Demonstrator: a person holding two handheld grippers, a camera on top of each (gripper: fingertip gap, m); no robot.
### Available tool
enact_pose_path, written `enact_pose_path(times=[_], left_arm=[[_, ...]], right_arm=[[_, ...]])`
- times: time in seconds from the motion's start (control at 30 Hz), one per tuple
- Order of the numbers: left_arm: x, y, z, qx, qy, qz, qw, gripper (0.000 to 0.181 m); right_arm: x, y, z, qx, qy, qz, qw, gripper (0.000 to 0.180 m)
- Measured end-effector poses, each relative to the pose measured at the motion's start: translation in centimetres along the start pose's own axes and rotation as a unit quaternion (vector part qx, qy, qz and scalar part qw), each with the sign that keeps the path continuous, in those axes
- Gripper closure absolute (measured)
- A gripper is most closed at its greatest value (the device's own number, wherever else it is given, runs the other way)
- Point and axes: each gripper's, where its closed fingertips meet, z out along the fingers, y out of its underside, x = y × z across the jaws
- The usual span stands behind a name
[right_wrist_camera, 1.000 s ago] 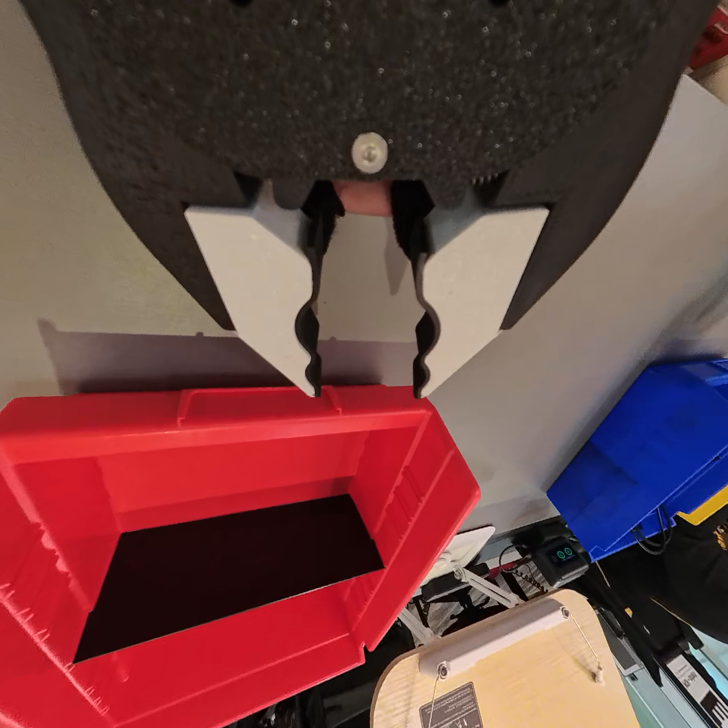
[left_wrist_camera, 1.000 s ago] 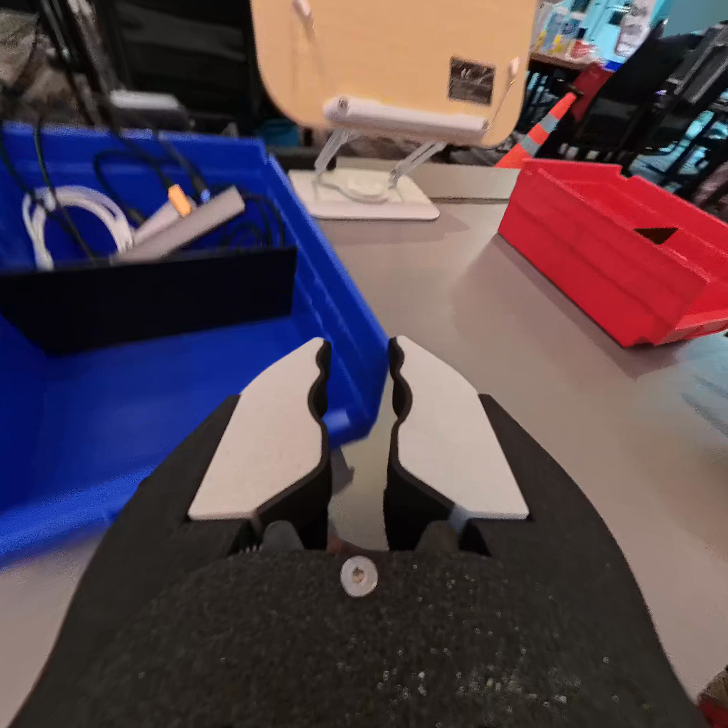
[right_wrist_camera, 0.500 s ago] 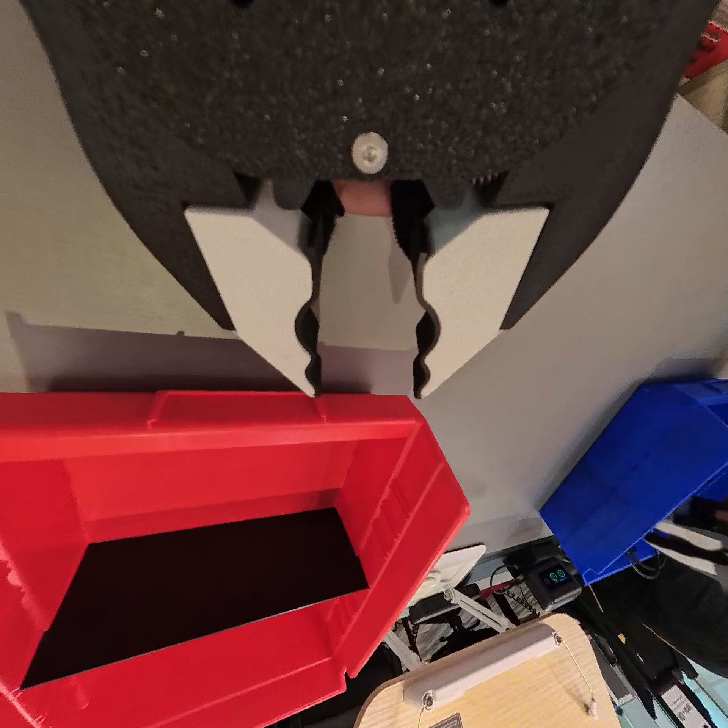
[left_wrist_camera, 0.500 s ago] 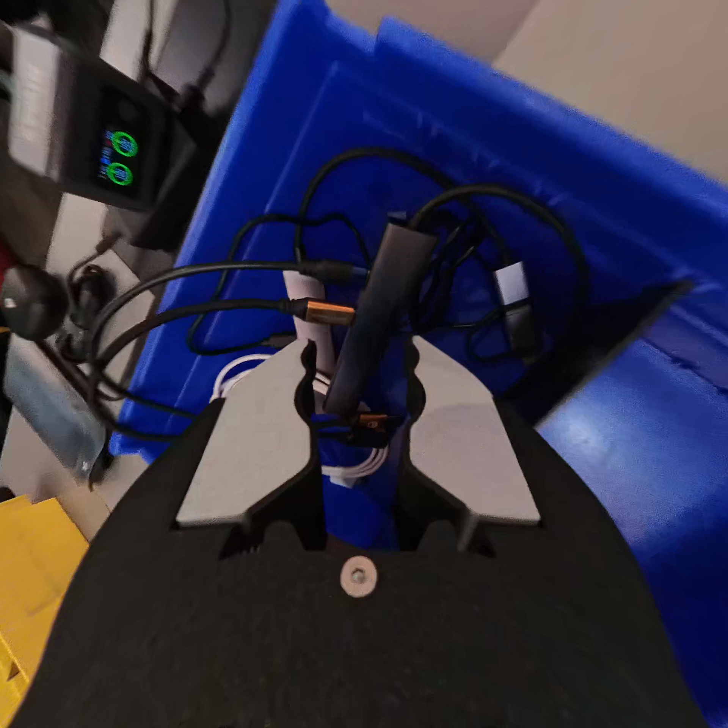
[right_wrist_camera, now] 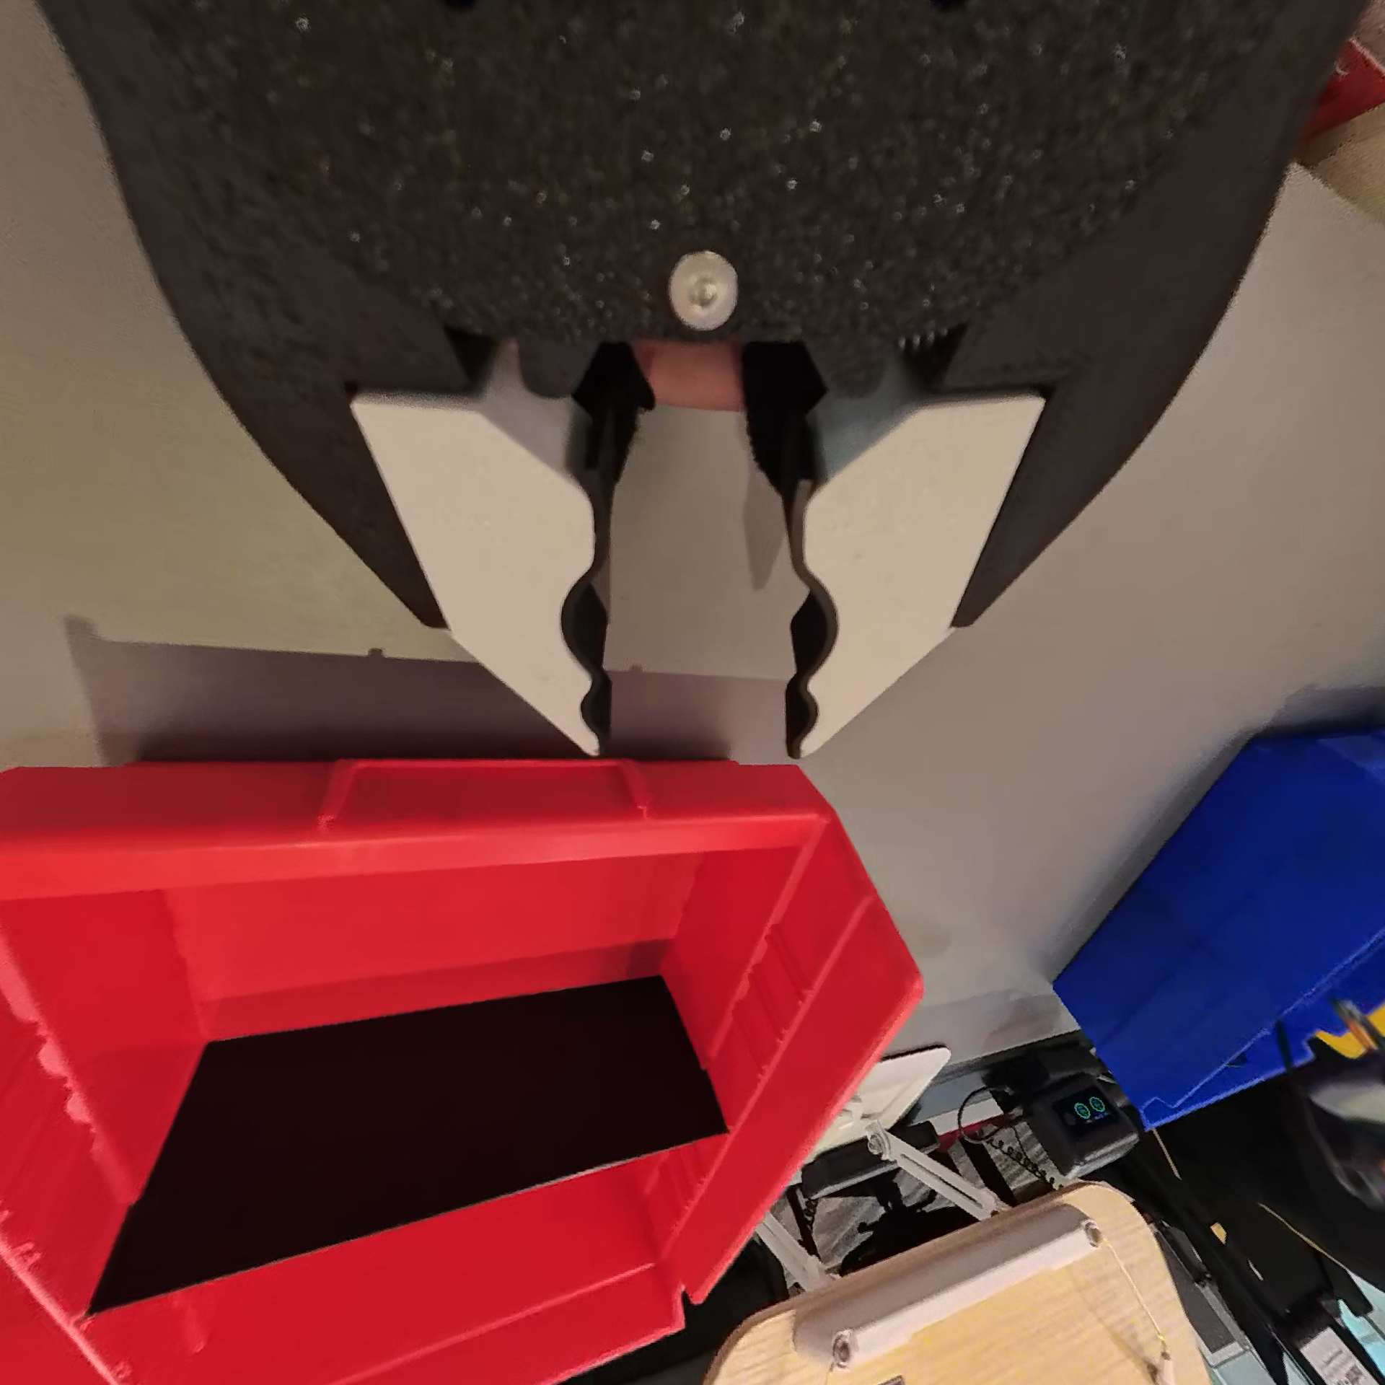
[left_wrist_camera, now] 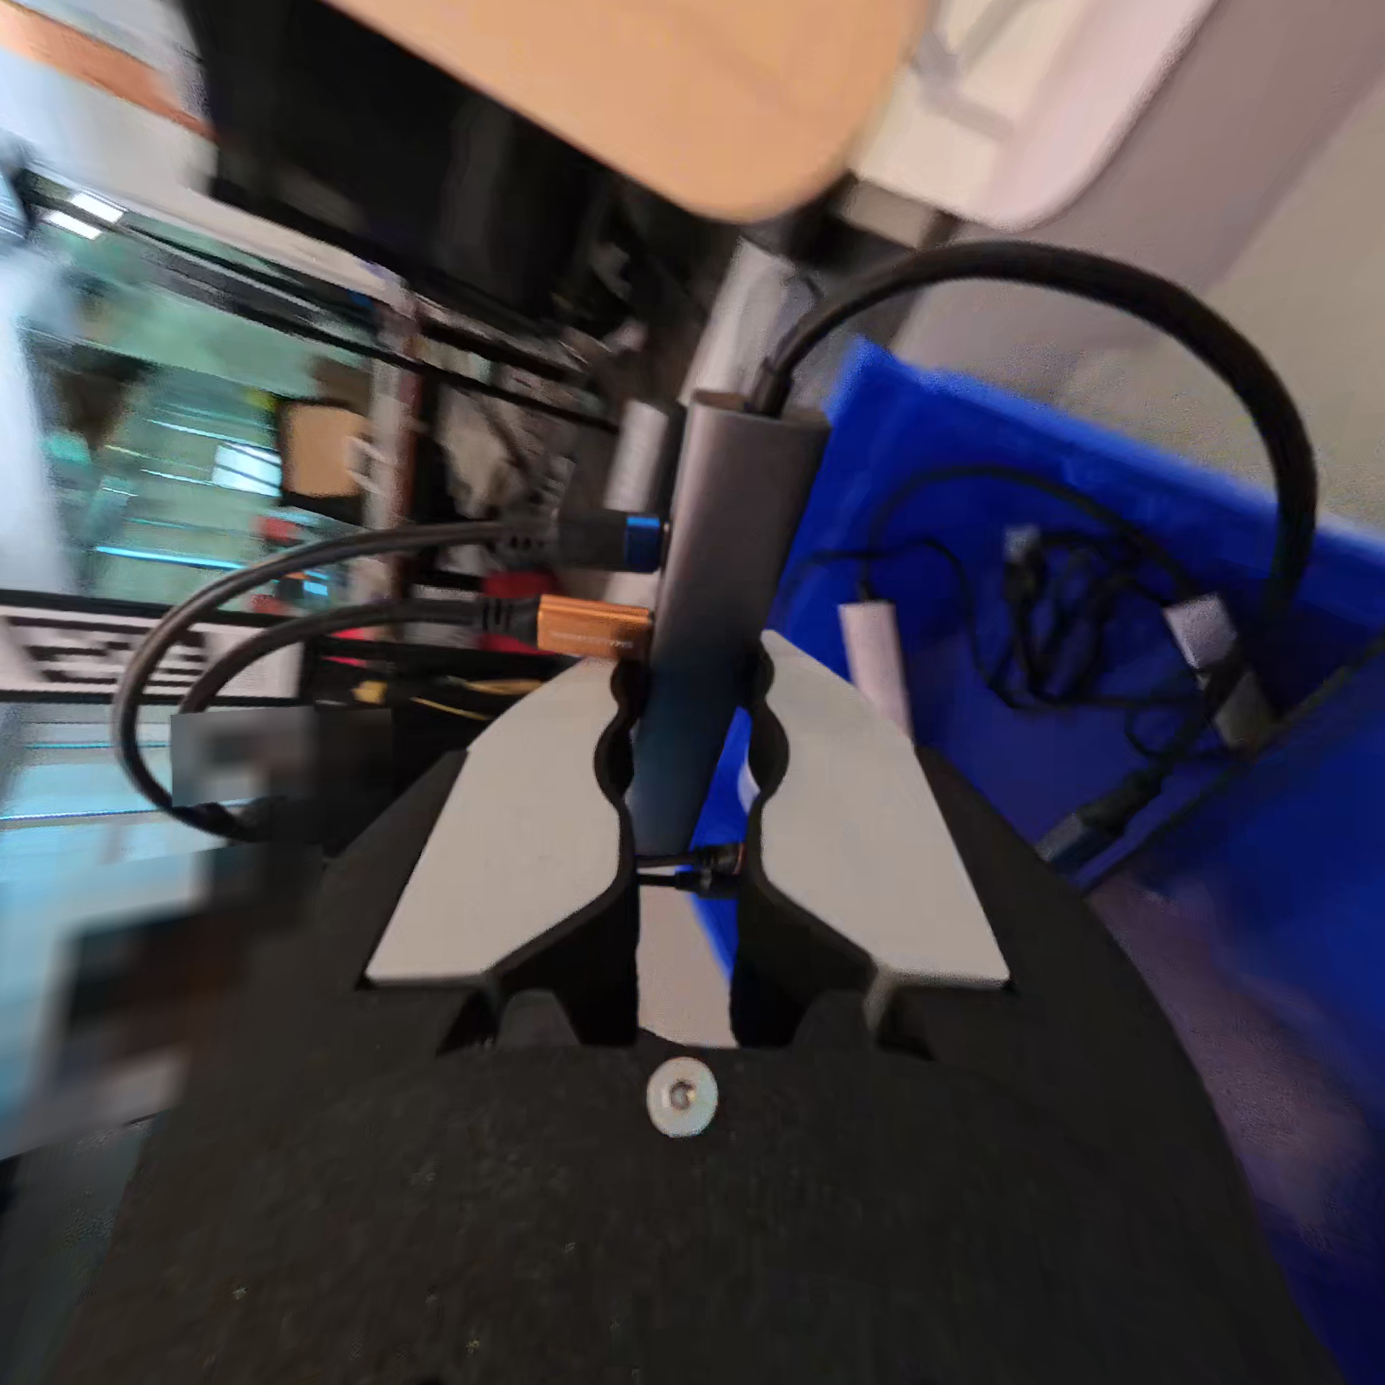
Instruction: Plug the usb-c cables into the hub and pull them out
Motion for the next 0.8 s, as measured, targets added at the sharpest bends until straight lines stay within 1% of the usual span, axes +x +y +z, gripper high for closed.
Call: enact_pose_path(times=[0.07,0.17,0.2,0.27,0.37,0.47,0.53,0.57,0.63,0.73,0.8], left_arm=[[-3.1,-2.7,-3.6,0.039,-0.089,0.022,0.995,0.154],[-6.2,-7.4,-9.7,0.103,-0.205,0.059,0.971,0.154],[-6.4,-9.0,-11.6,0.126,-0.23,0.066,0.963,0.154],[-5.3,-12.1,-14.8,0.172,-0.251,0.082,0.949,0.155],[-0.7,-16.0,-18.1,0.226,-0.252,0.11,0.934,0.155],[5.4,-19.1,-20.2,0.265,-0.237,0.144,0.924,0.155],[9.4,-20.8,-21.3,0.289,-0.222,0.163,0.917,0.155],[11.3,-21.4,-21.8,0.299,-0.214,0.17,0.914,0.155],[14.4,-22.5,-22.6,0.317,-0.197,0.181,0.91,0.155],[17.5,-23.2,-23.7,0.335,-0.182,0.191,0.905,0.155],[18.7,-23.0,-23.6,0.326,-0.161,0.187,0.913,0.155]], right_arm=[[-0.7,-0.4,0.0,0.011,-0.011,-0.008,1.0,0.134],[-2.4,-1.3,-0.1,0.034,-0.034,-0.037,0.998,0.133],[-3.3,-1.5,-0.2,0.041,-0.051,-0.05,0.997,0.132],[-6.1,-1.9,-0.6,0.057,-0.106,-0.076,0.99,0.131],[-10.6,-3.8,-1.4,0.095,-0.182,-0.082,0.975,0.128],[-14.6,-7.2,-2.2,0.133,-0.222,-0.123,0.958,0.129],[-17.6,-8.8,-2.8,0.144,-0.263,-0.153,0.942,0.13],[-18.8,-9.3,-3.0,0.147,-0.278,-0.172,0.933,0.13],[-20.2,-10.0,-2.6,0.155,-0.28,-0.205,0.925,0.133],[-20.5,-9.1,-1.5,0.137,-0.275,-0.235,0.922,0.145],[-20.6,-7.4,-1.4,0.118,-0.296,-0.246,0.915,0.171]])
